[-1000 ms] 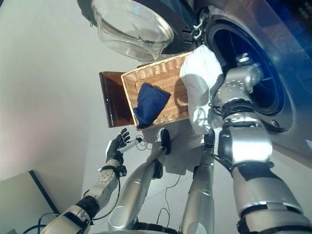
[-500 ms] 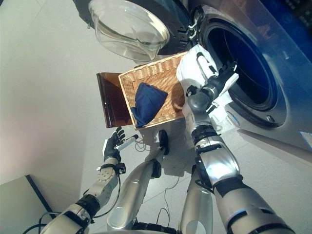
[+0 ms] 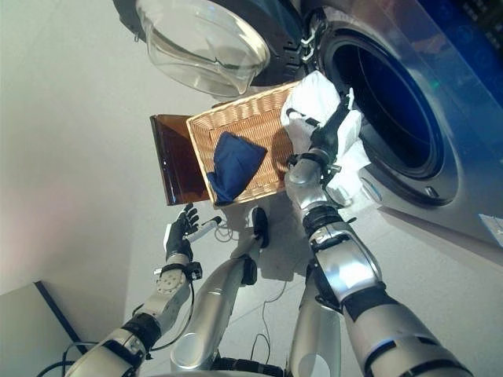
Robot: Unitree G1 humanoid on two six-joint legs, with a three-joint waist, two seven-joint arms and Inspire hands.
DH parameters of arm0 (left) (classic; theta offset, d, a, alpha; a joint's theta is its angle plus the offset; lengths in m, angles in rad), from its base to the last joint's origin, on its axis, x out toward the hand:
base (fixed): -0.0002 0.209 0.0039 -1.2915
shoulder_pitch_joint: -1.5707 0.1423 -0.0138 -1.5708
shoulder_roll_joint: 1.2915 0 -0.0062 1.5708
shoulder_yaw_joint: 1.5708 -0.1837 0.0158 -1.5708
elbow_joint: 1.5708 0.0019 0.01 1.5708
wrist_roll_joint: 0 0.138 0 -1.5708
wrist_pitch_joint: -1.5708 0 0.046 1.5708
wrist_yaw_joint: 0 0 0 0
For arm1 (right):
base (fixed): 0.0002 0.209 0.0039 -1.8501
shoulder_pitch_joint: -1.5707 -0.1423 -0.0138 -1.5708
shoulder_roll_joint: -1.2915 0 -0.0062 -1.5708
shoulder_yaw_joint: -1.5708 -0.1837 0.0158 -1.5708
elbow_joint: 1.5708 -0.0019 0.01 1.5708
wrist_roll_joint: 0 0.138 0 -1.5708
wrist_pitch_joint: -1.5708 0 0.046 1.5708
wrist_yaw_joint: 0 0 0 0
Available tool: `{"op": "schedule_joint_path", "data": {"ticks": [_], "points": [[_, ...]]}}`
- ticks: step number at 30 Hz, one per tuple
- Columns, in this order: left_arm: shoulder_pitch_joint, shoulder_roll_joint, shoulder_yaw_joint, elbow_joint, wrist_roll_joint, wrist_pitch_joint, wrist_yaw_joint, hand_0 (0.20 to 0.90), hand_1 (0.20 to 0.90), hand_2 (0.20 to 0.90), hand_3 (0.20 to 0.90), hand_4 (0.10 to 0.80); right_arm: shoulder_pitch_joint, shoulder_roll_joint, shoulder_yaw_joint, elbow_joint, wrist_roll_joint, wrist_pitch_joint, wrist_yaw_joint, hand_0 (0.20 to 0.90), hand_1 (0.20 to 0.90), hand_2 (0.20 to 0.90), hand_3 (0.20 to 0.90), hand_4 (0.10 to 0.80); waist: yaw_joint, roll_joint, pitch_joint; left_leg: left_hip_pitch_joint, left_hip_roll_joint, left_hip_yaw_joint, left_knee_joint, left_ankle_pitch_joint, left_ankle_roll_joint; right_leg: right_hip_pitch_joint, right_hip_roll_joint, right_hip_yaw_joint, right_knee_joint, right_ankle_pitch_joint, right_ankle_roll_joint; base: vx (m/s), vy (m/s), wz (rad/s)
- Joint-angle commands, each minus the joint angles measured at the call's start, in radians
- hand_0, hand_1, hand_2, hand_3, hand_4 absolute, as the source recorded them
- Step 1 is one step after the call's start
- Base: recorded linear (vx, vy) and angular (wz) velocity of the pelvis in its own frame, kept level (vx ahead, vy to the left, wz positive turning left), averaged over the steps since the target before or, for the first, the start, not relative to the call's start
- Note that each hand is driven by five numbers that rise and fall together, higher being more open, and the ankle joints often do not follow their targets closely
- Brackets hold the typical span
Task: Pick up the clothes and place them into the washing machine
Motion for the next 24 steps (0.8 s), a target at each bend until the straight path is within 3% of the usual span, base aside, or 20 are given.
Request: {"op": "schedule_joint_path", "data": {"ticks": [1,15,24], "points": [[0.021,0.022,0.044,-0.017,0.023,-0.052,0.037,0.900,0.900,0.900,0.900,0.800,-0.085,0.009,0.048,0.015,-0.073,0.001,0.003,0.900,0.900,0.900,0.900,0.800,0.023,0.047,-0.022,-0.052,0.055,-0.028,-0.030,0.024,-0.116,0.006,0.023,-0.004,0.175,-0.169,-0.069,0.000,0.000,0.00],[0.022,0.035,0.085,0.002,0.019,-0.058,0.018,0.900,0.900,0.900,0.900,0.800,-0.152,-0.045,0.130,0.300,-0.077,0.064,0.120,0.900,0.900,0.900,0.900,0.800,0.053,0.067,-0.017,-0.044,0.051,-0.034,-0.044,0.036,-0.119,0.005,0.021,-0.008,0.182,-0.170,-0.071,0.000,0.000,0.00],[0.020,0.037,0.078,-0.035,0.025,-0.059,0.009,0.900,0.900,0.900,0.900,0.800,-0.162,-0.076,0.137,0.342,-0.076,0.081,0.152,0.900,0.900,0.900,0.900,0.800,0.064,0.082,-0.002,-0.052,0.048,-0.035,-0.051,0.047,-0.121,-0.004,0.020,-0.008,0.188,-0.169,-0.071,0.000,0.000,0.00]]}}
